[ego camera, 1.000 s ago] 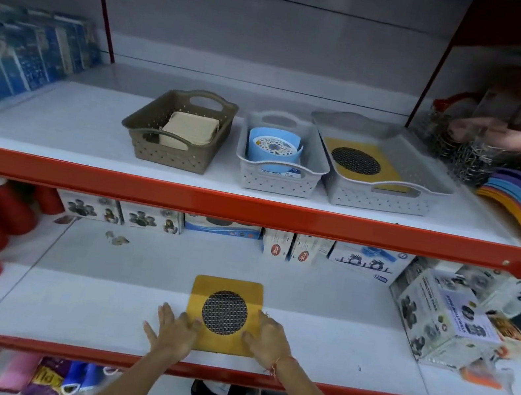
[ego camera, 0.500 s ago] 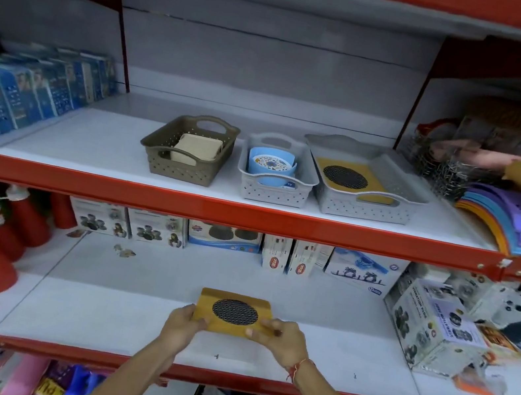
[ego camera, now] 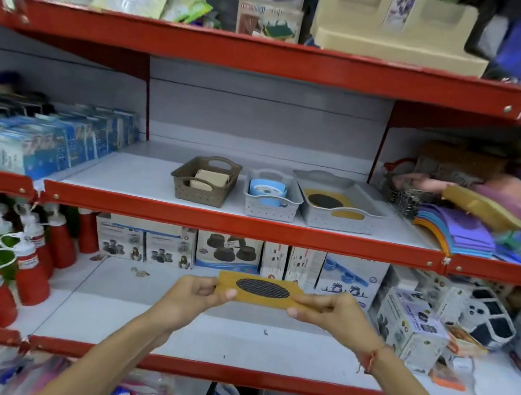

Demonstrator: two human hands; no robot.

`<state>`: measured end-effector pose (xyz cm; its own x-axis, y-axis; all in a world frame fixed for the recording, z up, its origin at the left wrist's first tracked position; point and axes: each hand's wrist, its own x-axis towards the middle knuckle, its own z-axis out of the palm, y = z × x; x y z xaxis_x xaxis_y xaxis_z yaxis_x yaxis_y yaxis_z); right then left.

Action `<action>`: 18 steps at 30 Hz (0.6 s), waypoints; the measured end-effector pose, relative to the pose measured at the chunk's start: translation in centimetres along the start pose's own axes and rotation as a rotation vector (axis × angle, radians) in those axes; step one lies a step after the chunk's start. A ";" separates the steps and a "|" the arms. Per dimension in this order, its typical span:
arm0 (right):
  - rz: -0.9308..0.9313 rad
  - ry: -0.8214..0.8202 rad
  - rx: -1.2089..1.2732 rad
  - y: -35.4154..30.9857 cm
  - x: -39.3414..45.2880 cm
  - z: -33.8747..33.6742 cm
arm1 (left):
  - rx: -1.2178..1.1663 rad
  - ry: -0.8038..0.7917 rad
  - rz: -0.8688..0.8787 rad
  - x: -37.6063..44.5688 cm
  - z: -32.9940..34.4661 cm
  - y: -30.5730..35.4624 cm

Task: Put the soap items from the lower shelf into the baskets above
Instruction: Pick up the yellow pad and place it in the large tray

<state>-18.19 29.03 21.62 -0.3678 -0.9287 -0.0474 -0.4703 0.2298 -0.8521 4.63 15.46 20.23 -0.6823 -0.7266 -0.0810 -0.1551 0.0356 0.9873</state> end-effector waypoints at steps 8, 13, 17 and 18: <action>-0.190 0.140 -0.065 -5.1 -2.9 -7.4 | 0.166 0.006 0.258 -1.5 2.3 9.4; -0.283 0.220 -0.092 -5.9 -0.9 -11.6 | 0.266 0.054 0.324 1.6 4.0 13.2; -0.328 0.305 -0.053 -5.1 2.5 -15.0 | 0.323 0.037 0.367 6.6 6.0 14.8; -0.332 0.317 -0.052 -4.7 3.5 -15.9 | 0.328 0.031 0.383 8.2 6.5 14.9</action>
<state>-30.00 29.37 33.71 -0.4135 -0.8217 0.3923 -0.6408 -0.0434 -0.7664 -7.90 14.49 33.43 -0.7132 -0.6393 0.2875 -0.1180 0.5138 0.8498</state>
